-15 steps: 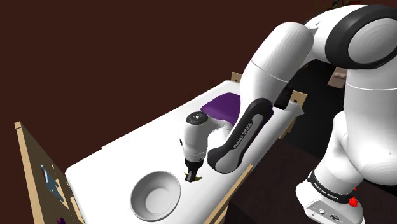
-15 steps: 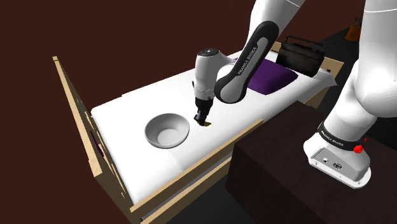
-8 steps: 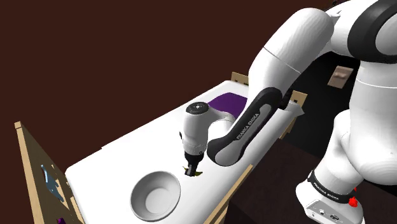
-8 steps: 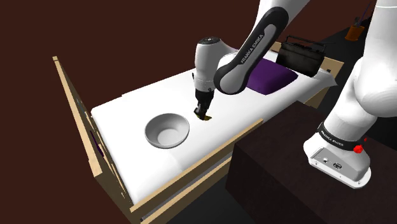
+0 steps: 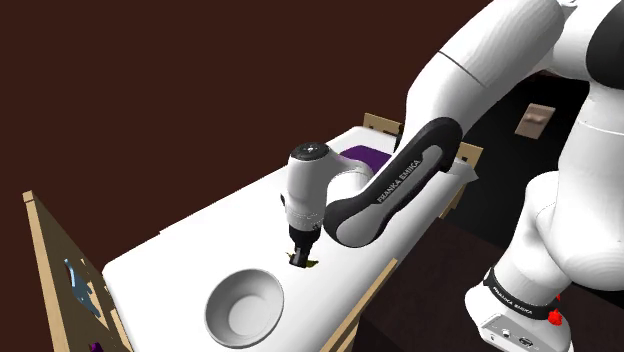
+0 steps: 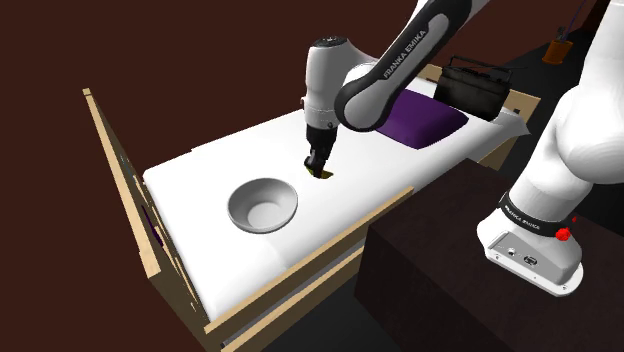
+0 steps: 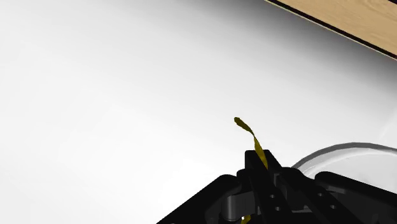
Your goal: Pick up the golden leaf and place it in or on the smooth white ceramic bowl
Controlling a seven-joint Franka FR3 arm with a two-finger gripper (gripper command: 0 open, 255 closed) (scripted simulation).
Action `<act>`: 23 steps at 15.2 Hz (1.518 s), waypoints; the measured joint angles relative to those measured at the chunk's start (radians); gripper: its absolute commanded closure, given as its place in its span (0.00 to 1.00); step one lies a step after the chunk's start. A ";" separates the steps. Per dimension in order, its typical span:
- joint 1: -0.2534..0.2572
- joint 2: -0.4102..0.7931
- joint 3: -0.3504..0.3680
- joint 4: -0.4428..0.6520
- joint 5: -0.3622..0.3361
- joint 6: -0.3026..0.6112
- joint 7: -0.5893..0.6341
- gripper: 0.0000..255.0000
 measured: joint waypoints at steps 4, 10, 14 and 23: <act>-0.004 -0.047 0.007 0.003 0.023 -0.048 -0.018 1.00; 0.063 0.084 0.025 0.182 -0.036 -0.104 0.106 1.00; 0.123 0.192 0.029 0.341 -0.074 -0.161 0.185 1.00; 0.183 0.344 0.014 0.493 -0.119 -0.168 0.250 1.00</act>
